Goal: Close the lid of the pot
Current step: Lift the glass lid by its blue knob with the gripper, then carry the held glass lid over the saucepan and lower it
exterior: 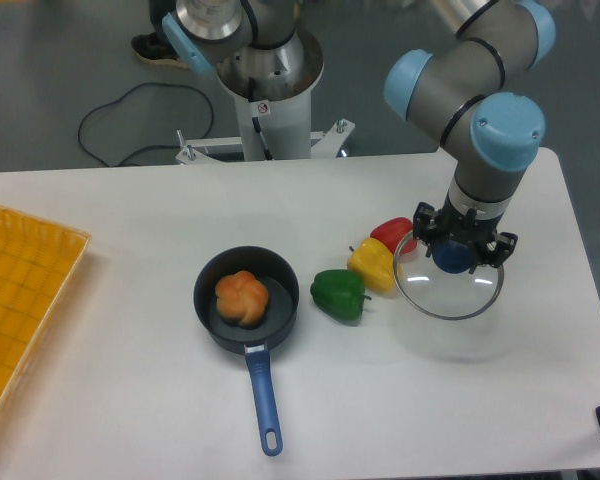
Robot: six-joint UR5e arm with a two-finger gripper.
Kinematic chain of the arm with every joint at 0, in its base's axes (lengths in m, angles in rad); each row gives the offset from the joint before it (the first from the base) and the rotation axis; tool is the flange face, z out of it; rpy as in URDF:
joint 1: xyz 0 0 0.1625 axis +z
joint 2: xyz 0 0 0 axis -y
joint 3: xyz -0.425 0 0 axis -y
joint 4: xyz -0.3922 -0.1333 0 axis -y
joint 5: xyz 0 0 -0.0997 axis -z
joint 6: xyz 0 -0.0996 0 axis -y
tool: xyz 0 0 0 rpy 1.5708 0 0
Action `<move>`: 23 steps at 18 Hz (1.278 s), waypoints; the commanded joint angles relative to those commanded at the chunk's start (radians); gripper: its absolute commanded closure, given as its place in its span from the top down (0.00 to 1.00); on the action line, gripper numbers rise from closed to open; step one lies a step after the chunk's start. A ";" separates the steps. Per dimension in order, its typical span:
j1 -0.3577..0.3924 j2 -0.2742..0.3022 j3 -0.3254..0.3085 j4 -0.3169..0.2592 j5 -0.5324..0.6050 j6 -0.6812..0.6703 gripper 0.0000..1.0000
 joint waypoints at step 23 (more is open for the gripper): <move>-0.245 0.118 -0.115 -0.032 -0.006 -0.179 0.56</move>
